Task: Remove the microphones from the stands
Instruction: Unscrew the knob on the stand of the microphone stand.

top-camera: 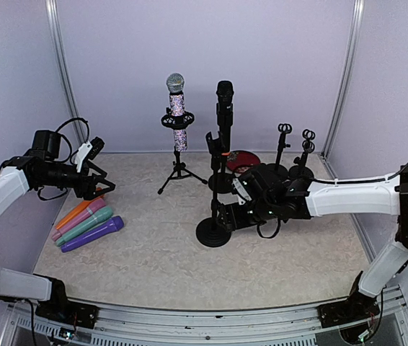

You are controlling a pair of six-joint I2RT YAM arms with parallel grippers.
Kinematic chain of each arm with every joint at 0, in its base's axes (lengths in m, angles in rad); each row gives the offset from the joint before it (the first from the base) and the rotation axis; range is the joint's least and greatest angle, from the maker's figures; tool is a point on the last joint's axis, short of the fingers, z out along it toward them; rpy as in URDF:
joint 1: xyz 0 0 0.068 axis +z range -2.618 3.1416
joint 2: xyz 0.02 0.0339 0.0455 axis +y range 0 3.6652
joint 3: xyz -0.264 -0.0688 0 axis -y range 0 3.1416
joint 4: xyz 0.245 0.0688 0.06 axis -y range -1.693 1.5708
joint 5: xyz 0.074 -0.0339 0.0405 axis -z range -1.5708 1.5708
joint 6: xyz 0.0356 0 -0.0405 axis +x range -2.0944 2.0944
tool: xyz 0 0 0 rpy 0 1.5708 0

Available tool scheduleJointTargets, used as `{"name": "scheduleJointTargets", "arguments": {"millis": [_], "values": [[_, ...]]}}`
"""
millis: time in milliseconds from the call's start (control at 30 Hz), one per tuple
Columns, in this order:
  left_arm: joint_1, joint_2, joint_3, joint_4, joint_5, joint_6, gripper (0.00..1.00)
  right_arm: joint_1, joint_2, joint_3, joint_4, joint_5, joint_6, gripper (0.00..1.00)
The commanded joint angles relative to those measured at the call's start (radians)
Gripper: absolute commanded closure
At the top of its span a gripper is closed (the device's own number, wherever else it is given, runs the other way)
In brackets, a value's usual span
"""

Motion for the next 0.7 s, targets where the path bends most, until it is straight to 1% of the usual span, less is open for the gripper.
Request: {"name": "scheduleJointTargets", "arguments": {"millis": [0, 67, 167, 267, 433, 667], "values": [[0.005, 0.008, 0.025, -0.019, 0.018, 0.002, 0.29, -0.078, -0.163, -0.117, 0.19, -0.318, 0.049, 0.28], [0.004, 0.011, 0.027, -0.019, 0.023, -0.002, 0.3, -0.129, -0.204, -0.188, 0.275, -0.423, 0.089, 0.28], [0.004, 0.016, 0.028, -0.015, 0.031, -0.009, 0.3, -0.202, -0.268, -0.282, 0.366, -0.491, 0.16, 0.31], [0.003, 0.022, 0.033, -0.013, 0.042, -0.017, 0.3, -0.253, -0.274, -0.351, 0.515, -0.568, 0.228, 0.33], [0.003, 0.03, 0.04, -0.01, 0.057, -0.024, 0.31, -0.256, -0.177, -0.314, 0.572, -0.613, 0.196, 0.34], [0.004, 0.036, 0.051, -0.024, 0.056, -0.022, 0.32, -0.253, -0.057, -0.287, 0.726, -0.644, 0.228, 0.43]]}}
